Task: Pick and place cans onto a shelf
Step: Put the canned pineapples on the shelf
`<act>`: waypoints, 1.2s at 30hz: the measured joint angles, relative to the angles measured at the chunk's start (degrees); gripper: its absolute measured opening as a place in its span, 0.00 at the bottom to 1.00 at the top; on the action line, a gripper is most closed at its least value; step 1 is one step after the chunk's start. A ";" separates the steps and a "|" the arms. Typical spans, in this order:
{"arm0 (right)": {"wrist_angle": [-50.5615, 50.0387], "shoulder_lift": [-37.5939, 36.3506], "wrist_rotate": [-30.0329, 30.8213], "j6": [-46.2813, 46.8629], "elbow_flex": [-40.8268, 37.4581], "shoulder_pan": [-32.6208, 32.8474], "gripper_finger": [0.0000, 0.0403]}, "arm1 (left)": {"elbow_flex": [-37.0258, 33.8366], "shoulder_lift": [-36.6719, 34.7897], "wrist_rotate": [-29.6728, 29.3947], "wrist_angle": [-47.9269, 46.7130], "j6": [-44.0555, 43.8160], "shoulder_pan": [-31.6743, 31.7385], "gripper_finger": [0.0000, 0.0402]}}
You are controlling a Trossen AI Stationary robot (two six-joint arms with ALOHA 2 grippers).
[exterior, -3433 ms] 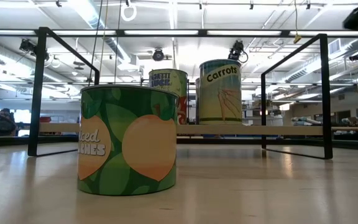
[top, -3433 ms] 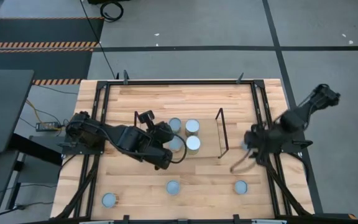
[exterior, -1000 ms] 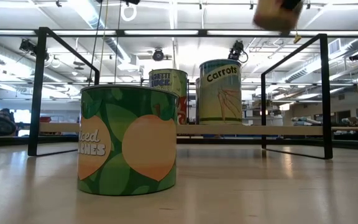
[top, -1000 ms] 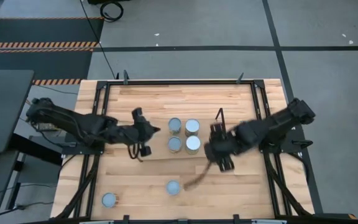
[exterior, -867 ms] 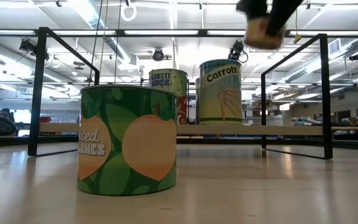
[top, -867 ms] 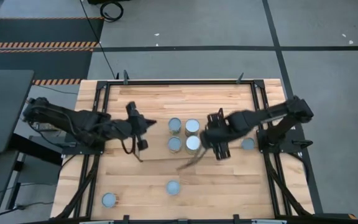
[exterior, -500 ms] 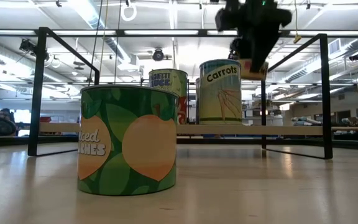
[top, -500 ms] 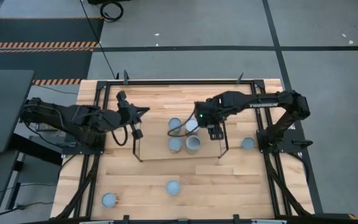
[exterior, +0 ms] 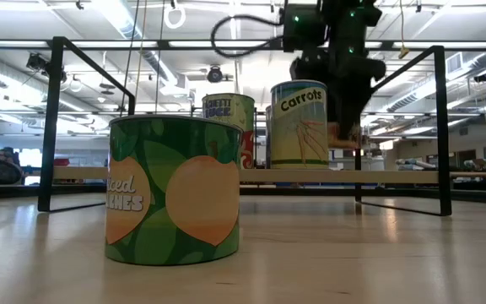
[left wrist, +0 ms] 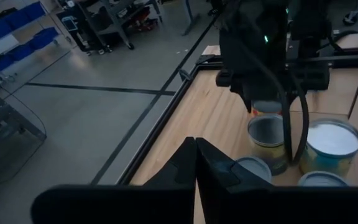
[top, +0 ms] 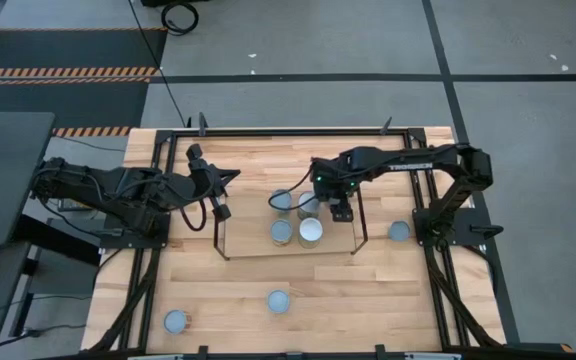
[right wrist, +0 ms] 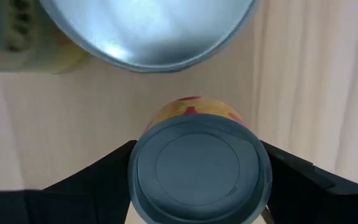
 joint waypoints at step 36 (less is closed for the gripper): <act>0.09 1.83 3.54 -0.24 0.67 0.91 0.87 | 0.00 0.02 0.87 0.49 -0.84 -0.03 0.04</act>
